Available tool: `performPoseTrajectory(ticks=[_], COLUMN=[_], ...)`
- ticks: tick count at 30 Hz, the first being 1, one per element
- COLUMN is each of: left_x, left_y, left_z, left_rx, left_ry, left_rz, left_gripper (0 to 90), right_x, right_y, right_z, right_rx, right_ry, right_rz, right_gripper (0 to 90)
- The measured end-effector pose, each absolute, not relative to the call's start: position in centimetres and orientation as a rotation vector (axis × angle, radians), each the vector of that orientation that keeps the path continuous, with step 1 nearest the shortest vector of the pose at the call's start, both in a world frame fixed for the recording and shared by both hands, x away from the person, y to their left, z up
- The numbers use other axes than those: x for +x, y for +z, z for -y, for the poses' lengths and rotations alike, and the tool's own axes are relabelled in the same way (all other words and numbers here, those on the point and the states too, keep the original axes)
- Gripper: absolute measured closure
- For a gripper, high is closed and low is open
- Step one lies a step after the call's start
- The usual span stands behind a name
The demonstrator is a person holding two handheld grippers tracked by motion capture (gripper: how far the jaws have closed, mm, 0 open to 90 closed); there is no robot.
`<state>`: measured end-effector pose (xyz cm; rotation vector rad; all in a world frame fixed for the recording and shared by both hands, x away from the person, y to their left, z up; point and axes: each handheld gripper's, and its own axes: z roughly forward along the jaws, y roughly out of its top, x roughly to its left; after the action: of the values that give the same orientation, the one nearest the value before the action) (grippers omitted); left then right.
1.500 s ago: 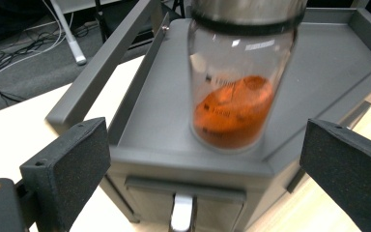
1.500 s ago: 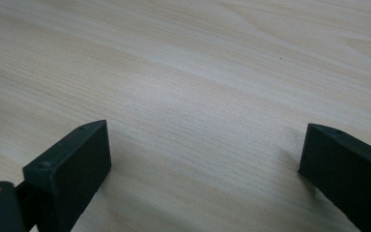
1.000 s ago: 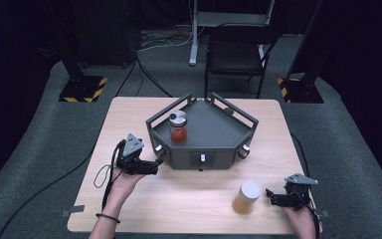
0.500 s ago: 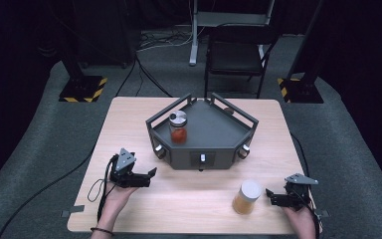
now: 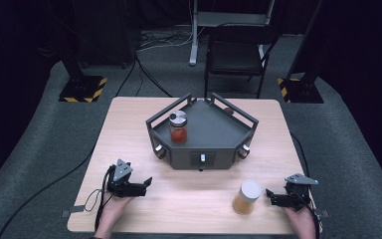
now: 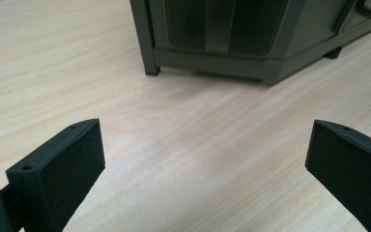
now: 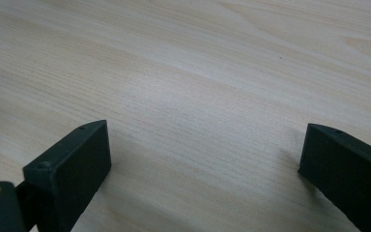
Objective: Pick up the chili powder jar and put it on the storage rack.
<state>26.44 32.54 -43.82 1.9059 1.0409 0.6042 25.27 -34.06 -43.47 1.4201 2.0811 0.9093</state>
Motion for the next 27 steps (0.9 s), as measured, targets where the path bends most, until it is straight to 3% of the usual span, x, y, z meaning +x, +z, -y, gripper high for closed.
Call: performPoseTrajectory(ticks=[10, 22, 27], left_x=[26.7, 28.4, 28.4], left_y=[-45.2, -44.2, -44.1], left_z=[-33.6, -33.6, -33.3], left_rx=[1.925, 2.010, 2.017], left_ry=[0.565, 0.454, 0.465], left_rz=[-1.121, -1.215, -1.219], left_gripper=[0.3, 0.4, 0.6], right_x=[25.3, 25.3, 25.2], right_y=[-43.5, -43.5, -43.5], right_z=[34.1, 34.1, 34.1], right_rx=[1.420, 1.420, 1.419], right_ry=[0.909, 0.909, 0.909], right_rz=[-2.081, -2.081, -2.081], right_gripper=[3.1, 3.1, 3.1])
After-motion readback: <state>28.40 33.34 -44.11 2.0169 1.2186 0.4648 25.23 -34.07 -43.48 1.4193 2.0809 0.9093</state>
